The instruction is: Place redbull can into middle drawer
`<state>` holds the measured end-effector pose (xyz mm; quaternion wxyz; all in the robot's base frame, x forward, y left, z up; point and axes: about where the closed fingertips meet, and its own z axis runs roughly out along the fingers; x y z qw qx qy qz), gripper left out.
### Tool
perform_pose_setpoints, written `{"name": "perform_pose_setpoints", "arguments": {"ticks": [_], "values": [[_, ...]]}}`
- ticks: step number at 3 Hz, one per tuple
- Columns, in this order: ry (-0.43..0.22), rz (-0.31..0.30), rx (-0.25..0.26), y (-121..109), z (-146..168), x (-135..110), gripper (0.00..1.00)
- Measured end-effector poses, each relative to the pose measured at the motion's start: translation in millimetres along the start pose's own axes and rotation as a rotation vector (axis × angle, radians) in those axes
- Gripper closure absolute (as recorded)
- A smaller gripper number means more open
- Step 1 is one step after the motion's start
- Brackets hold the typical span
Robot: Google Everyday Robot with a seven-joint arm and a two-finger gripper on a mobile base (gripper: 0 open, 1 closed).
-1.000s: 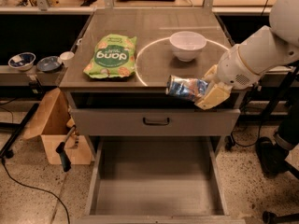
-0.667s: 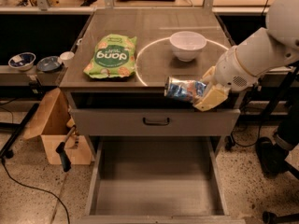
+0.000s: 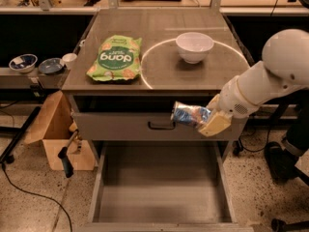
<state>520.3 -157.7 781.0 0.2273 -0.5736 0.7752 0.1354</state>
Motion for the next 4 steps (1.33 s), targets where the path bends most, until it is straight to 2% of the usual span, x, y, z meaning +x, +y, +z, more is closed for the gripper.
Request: {"name": "perform_pose_setpoints", "arguments": {"ticks": [2, 4], "values": [[0.030, 0.092, -0.041, 22, 56, 48, 1.00], [0.100, 0.168, -0.071, 47, 92, 80, 1.00]]}}
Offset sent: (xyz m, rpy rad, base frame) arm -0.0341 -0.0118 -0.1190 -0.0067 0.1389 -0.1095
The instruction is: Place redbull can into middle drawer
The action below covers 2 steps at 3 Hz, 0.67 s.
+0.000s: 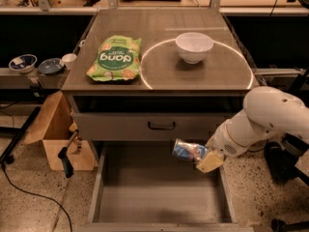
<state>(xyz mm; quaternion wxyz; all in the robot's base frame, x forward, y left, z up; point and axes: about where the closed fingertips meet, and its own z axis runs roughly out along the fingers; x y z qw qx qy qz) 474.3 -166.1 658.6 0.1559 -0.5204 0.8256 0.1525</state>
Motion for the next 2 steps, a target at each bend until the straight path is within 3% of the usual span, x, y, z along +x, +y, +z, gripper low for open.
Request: {"name": "perform_pose_setpoints", "arguments": {"ticks": [2], "values": [[0.045, 0.043, -0.049, 23, 29, 16, 1.00]]}}
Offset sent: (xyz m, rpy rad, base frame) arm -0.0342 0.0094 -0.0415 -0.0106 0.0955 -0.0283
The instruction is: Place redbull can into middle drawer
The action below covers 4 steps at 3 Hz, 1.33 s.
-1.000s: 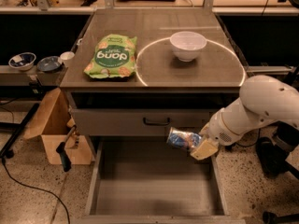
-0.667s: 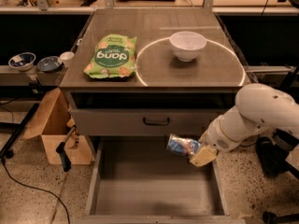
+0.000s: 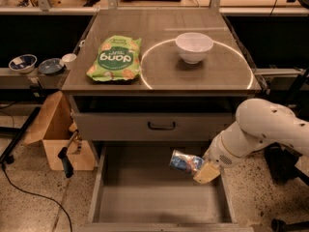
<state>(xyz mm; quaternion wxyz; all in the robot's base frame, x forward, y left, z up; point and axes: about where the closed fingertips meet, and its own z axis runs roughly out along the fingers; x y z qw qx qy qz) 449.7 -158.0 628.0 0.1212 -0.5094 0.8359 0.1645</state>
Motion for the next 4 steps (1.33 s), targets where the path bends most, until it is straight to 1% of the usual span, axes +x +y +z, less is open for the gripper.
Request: {"name": "perform_pose_setpoints", "arguments": {"ticks": [1, 2, 3, 4], "values": [[0.000, 0.000, 0.000, 0, 0, 0, 1.00], [-0.003, 0.020, -0.002, -2, 11, 4, 1.00], [0.006, 0.039, -0.035, -5, 31, 10, 1.00], [0.045, 0.080, -0.085, -5, 70, 32, 1.00]]}}
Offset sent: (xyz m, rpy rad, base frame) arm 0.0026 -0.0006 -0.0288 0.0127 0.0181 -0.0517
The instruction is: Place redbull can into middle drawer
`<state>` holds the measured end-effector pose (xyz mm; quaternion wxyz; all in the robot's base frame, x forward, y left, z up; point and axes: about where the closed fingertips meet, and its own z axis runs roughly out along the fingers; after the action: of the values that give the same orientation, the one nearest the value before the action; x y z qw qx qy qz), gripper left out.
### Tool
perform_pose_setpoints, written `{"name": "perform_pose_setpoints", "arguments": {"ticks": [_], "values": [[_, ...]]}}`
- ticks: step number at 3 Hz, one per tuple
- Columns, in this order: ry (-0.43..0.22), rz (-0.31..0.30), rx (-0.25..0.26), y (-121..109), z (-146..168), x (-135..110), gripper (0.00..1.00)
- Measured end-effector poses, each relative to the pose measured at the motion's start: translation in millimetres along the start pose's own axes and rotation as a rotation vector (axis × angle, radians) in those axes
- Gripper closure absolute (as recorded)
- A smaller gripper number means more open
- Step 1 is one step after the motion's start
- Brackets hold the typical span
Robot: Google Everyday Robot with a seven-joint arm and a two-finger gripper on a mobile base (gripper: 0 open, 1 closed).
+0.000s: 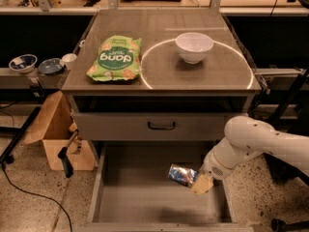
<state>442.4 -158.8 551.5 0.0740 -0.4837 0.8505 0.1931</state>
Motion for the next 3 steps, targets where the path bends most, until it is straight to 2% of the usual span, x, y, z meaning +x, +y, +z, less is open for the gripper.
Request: {"name": "perform_pose_setpoints", "arguments": {"ticks": [2, 3], "values": [[0.066, 0.063, -0.079, 0, 53, 34, 1.00], [0.101, 0.101, -0.088, -2, 75, 49, 1.00]]}}
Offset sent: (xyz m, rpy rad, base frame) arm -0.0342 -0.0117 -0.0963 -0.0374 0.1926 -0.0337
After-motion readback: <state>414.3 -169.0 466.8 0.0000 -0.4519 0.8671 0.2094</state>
